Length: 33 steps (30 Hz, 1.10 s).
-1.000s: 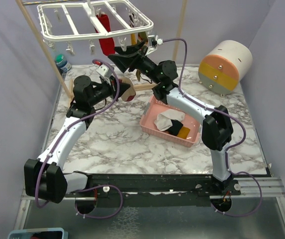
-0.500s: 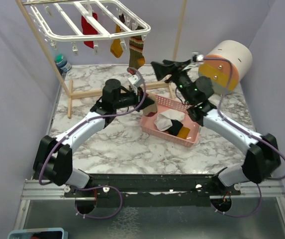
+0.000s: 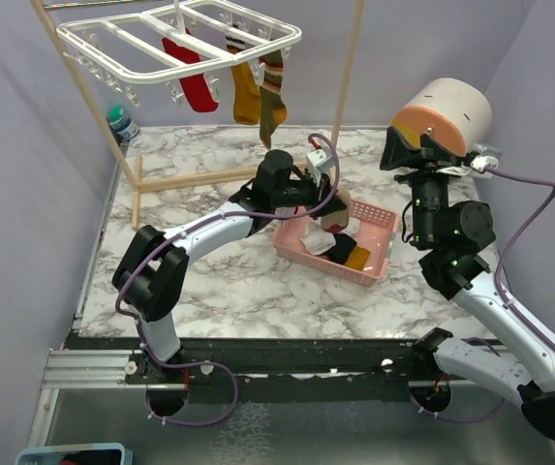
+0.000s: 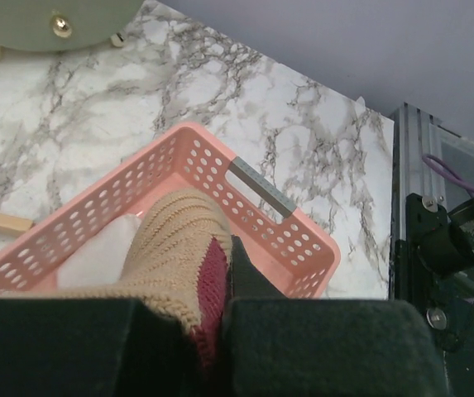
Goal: Remove the socks clipped to the hanger
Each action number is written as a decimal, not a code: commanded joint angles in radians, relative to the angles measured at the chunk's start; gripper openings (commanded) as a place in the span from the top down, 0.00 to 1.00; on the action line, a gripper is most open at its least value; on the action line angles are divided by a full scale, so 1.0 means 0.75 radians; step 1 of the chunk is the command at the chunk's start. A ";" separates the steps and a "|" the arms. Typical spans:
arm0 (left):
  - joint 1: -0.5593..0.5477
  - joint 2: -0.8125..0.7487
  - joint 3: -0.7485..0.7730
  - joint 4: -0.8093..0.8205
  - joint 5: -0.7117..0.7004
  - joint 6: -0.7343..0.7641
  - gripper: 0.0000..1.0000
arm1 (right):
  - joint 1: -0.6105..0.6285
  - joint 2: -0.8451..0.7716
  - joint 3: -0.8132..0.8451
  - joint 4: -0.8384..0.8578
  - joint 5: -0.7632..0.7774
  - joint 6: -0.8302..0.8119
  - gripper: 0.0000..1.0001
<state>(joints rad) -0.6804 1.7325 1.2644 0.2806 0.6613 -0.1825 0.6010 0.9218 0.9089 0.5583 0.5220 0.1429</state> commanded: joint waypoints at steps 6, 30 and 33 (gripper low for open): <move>-0.036 0.102 0.065 -0.282 -0.219 0.034 0.47 | 0.005 -0.028 -0.073 -0.132 0.151 -0.137 0.19; 0.306 -0.493 -0.154 -0.494 -0.632 0.254 0.01 | 0.001 0.035 -0.078 -0.088 0.133 -0.214 0.12; 0.373 -0.450 -0.215 -0.285 -0.824 0.161 0.01 | 0.002 0.025 -0.056 -0.127 0.123 -0.198 0.12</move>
<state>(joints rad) -0.4660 1.3537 1.1782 -0.1566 0.2371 0.0284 0.6010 0.9501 0.8494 0.4839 0.6159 -0.0174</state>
